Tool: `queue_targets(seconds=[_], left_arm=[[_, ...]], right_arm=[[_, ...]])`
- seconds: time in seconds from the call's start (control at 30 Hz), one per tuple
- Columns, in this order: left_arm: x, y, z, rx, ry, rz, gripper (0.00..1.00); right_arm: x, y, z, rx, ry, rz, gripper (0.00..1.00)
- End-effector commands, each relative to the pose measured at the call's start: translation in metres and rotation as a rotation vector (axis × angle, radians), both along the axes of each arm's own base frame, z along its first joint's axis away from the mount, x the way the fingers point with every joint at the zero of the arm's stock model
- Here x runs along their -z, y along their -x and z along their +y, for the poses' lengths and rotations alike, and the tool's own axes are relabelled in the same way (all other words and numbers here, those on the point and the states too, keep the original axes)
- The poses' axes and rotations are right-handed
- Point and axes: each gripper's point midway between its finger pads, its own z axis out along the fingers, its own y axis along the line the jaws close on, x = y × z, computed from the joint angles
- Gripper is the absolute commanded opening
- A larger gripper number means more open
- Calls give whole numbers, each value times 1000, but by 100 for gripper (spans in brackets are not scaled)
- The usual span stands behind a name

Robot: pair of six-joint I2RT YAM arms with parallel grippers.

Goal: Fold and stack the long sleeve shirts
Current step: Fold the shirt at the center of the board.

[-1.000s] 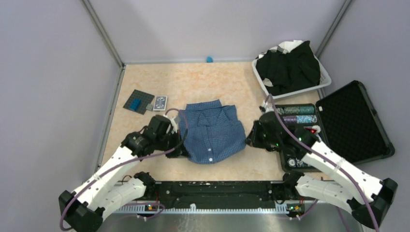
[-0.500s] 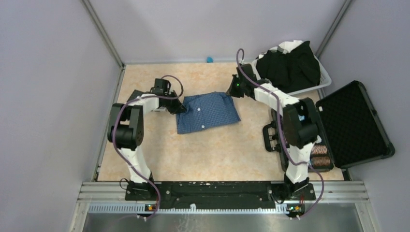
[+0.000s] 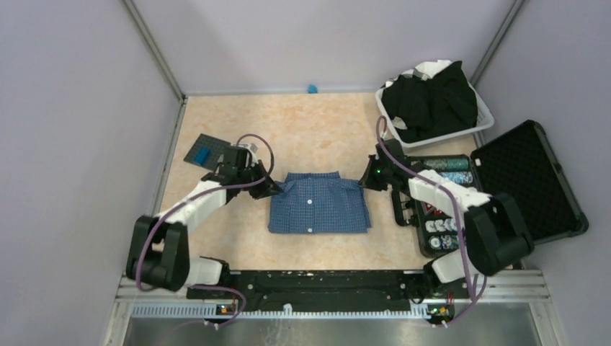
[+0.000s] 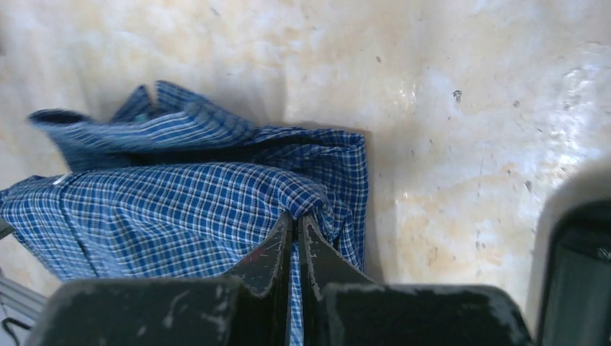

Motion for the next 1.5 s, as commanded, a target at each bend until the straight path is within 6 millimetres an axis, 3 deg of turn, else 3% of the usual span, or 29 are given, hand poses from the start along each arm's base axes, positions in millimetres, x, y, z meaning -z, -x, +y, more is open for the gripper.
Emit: queue_targets(seconds=[0.0, 0.07, 0.13, 0.33, 0.43, 0.47, 0.5, 0.57, 0.6, 0.63, 0.7, 0.77, 0.83, 0.9, 1.0, 1.07, 1.17, 1.23, 1.4, 1.47], left_arm=[[-63, -4, 5, 19, 3, -182, 0], [-79, -12, 12, -5, -33, -219, 0], [-87, -32, 25, -57, -92, -274, 0], [-66, -130, 48, -88, -165, -326, 0], [-70, -180, 56, -89, -164, -430, 3], [-75, -192, 58, -82, -159, -455, 20], [-75, -201, 59, -78, -165, -452, 41], [-91, -212, 58, -66, -171, -482, 63], [-102, -213, 58, -69, -170, -492, 77], [-106, -209, 60, -82, -175, -486, 85], [-114, -195, 60, -85, -173, -485, 96], [-115, -179, 60, -89, -218, -475, 94], [-111, -161, 48, -52, -223, -474, 84], [-100, -148, 30, -1, -210, -465, 66], [-68, -138, 8, 58, -158, -379, 35], [-46, -136, -7, 91, -141, -341, 21], [-20, -123, -26, 125, -123, -279, 13], [-5, -101, -42, 162, -130, -239, 12], [9, -26, -61, 177, -107, -145, 10], [1, 4, -63, 172, -88, -139, 11]], right_arm=[[-63, 0, -9, 16, -4, -137, 0], [-86, -11, -8, 14, 4, -184, 0], [-91, -28, -6, 5, 23, -205, 0], [-46, -111, -3, -5, 50, -203, 0], [-37, -146, -2, 4, 32, -214, 0], [-38, -154, -2, 4, 32, -212, 5], [-40, -161, -3, 9, 37, -213, 18], [-52, -168, -3, 16, 44, -225, 44], [-59, -169, -3, 17, 46, -227, 67], [-66, -167, -2, 15, 49, -231, 74], [-82, -157, 5, 6, 106, -253, 77], [-91, -142, 14, -5, 157, -269, 78], [-97, -124, 36, -41, 143, -282, 75], [-97, -109, 60, -87, 131, -296, 71], [-81, -100, 92, -153, 109, -291, 57], [-63, -100, 106, -190, 96, -272, 52], [-31, -94, 112, -232, 88, -228, 50], [-16, -82, 112, -247, 100, -199, 49], [4, -11, 101, -301, 127, -130, 48], [4, 22, 93, -312, 117, -112, 47]])
